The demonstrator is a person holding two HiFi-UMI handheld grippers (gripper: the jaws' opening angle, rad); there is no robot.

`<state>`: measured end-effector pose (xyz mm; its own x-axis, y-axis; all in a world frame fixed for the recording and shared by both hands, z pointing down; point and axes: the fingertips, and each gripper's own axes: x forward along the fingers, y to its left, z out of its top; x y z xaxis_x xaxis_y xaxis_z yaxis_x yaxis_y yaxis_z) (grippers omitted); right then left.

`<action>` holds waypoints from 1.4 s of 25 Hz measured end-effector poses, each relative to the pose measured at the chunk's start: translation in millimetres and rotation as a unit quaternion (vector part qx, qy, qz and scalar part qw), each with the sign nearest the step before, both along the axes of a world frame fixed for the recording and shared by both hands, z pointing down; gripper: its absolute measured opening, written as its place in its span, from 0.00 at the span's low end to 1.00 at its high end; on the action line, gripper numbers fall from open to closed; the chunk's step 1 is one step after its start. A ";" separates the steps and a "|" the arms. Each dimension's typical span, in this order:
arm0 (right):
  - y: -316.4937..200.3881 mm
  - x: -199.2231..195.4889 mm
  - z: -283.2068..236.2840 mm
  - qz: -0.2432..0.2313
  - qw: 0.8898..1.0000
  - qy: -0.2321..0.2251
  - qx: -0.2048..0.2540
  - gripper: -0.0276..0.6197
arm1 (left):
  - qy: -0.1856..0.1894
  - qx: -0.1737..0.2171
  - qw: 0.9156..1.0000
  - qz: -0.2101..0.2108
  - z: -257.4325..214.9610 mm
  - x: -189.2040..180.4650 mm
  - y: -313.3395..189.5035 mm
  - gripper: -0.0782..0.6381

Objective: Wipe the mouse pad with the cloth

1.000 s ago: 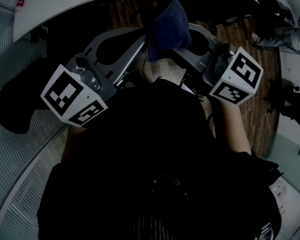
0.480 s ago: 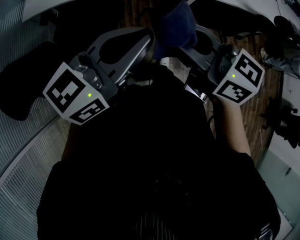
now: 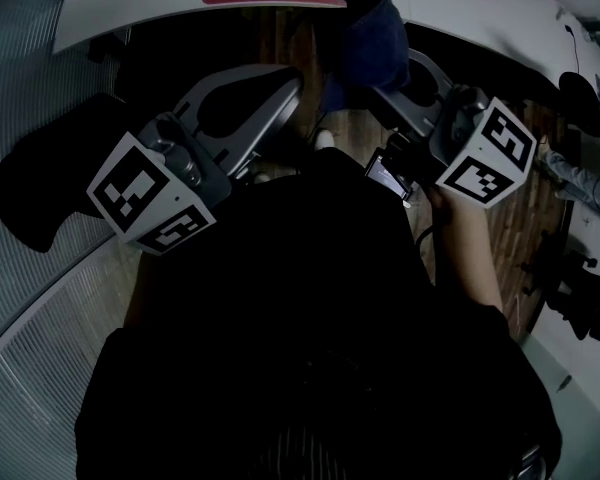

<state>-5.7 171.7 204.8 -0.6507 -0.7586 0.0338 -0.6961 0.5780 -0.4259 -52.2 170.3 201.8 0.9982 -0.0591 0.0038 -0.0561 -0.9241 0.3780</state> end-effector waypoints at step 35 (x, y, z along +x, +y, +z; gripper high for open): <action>1.8 97.0 3.2 0.003 0.997 -0.072 -0.012 0.16 | -0.049 -0.036 0.998 0.002 -4.3 78.7 6.5 0.12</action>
